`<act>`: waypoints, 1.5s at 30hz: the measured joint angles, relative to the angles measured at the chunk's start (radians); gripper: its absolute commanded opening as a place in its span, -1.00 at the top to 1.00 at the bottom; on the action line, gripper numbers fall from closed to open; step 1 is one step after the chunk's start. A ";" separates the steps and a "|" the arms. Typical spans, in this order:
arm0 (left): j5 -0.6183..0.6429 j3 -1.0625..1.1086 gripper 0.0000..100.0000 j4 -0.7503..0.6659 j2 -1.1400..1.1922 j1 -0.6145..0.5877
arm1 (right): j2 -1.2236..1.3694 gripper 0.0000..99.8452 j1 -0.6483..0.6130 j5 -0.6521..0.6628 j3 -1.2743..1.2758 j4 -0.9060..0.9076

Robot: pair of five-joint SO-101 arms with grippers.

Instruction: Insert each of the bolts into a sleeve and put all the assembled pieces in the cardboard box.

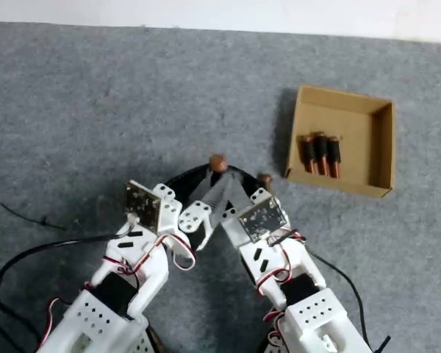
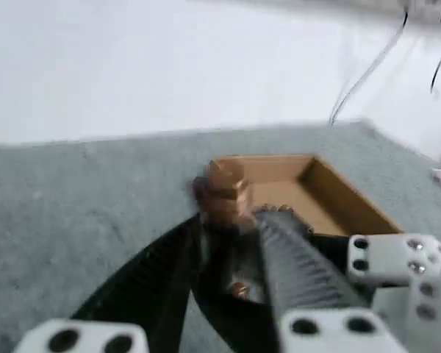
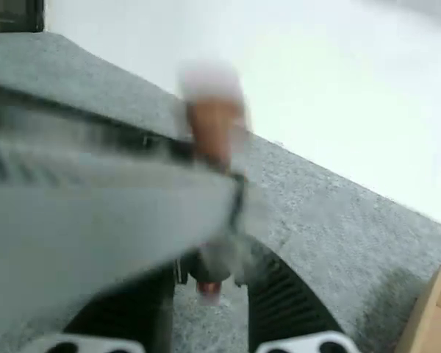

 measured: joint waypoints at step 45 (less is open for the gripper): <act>0.126 0.005 0.75 0.187 -0.351 -0.287 | -0.002 0.99 0.101 0.002 0.000 0.000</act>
